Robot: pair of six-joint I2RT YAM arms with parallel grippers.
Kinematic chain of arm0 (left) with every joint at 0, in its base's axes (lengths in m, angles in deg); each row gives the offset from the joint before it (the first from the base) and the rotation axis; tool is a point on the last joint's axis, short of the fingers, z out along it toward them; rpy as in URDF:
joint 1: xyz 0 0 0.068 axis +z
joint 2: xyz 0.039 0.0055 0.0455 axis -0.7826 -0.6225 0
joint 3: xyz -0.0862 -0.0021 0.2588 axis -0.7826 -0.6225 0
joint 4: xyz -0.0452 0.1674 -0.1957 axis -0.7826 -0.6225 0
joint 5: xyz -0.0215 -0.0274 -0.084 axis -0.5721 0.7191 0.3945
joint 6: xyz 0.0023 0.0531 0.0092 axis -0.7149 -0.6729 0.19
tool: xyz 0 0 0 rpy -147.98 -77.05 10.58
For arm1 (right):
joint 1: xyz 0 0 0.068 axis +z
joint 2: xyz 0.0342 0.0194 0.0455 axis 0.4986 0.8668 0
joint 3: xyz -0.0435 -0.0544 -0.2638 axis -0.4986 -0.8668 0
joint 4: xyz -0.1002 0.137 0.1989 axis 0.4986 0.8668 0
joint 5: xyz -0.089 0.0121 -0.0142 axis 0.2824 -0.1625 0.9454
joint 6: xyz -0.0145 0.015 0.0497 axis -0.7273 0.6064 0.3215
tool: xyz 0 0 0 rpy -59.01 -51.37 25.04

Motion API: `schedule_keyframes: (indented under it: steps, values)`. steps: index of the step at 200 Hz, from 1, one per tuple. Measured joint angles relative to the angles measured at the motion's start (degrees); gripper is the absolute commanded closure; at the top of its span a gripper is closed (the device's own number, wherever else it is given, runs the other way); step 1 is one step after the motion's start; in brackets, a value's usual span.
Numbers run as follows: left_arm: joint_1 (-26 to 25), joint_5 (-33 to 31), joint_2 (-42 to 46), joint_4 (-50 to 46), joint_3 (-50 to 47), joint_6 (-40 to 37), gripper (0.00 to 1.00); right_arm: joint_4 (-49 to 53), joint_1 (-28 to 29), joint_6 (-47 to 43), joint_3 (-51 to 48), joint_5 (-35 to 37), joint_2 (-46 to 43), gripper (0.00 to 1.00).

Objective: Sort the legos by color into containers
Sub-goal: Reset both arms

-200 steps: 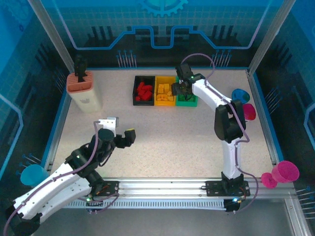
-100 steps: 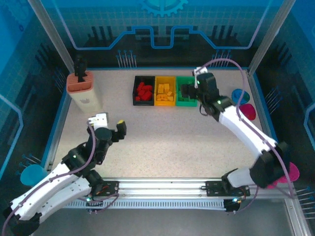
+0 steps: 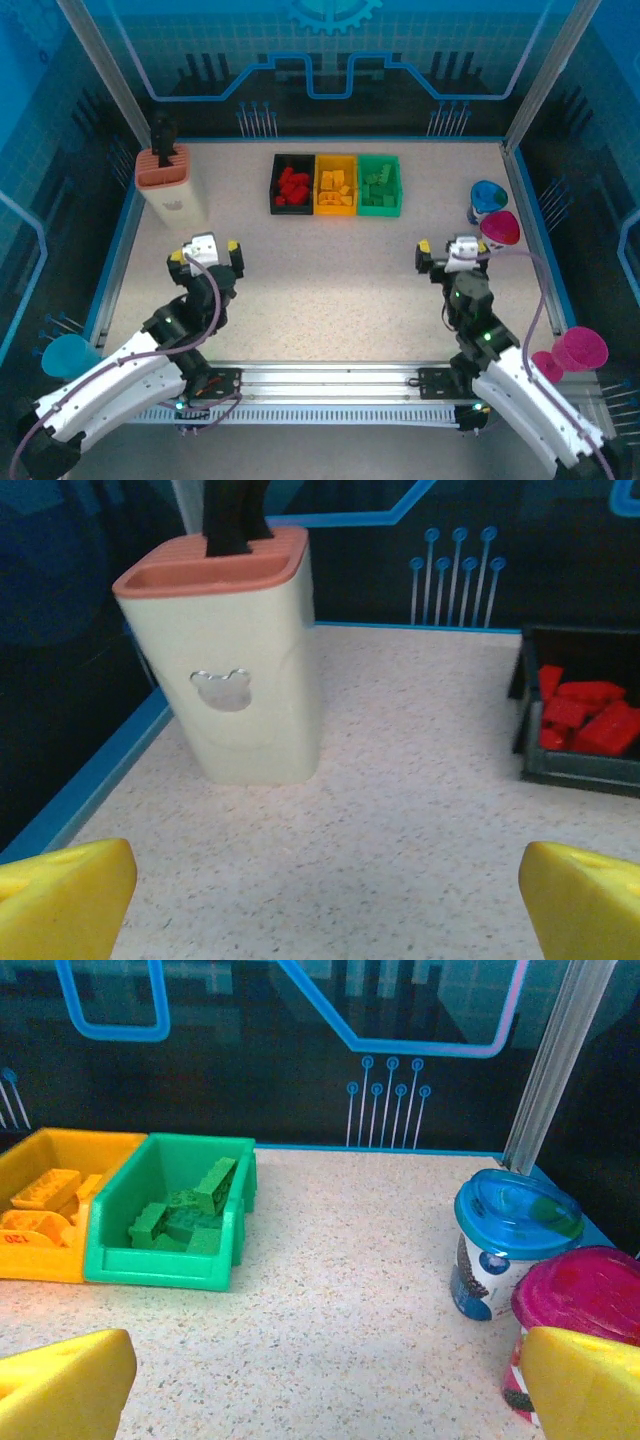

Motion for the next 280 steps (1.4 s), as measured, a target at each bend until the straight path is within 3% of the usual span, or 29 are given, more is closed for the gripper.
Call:
schedule_keyframes:
  steps: [27, 58, 109, 155, 194, 206, 254, 280]
  values:
    - [0.0, -1.8, -2.4, 7.8, -5.9, -4.4, 0.01, 4.9, 0.1, 0.9, -1.4, 1.2, -8.3, 0.00]
    - [1.5, -2.0, -8.5, 13.0, -10.6, -5.6, 0.01, 5.0, 0.3, -0.7, -1.9, 2.7, -6.5, 0.00]
    - [6.5, 1.3, -9.5, 18.8, -12.0, -6.4, 0.01, -3.5, 0.3, -2.6, -6.6, 3.0, 11.1, 0.00]
    - [14.7, 7.6, -14.3, 34.5, -16.0, -10.8, 0.01, -28.3, -13.4, -1.5, -9.9, -3.7, 30.3, 0.00]
    - [20.1, 13.2, -24.9, 51.2, -17.6, -13.2, 0.01, -54.5, -15.0, -3.1, -8.9, -7.2, 56.2, 0.00]
    - [21.5, 14.8, -30.1, 57.2, -17.6, -14.1, 0.01, -57.4, -15.0, -4.6, -6.3, -8.7, 63.2, 0.00]
    - [23.3, 22.0, -53.8, 80.0, -13.9, -20.8, 0.01, -66.1, -14.3, -8.9, -1.3, -14.6, 69.6, 0.00]
    - [25.9, 27.0, -56.2, 79.6, -10.0, -22.0, 0.01, -59.5, -15.1, -8.4, 3.5, -15.4, 69.3, 0.00]
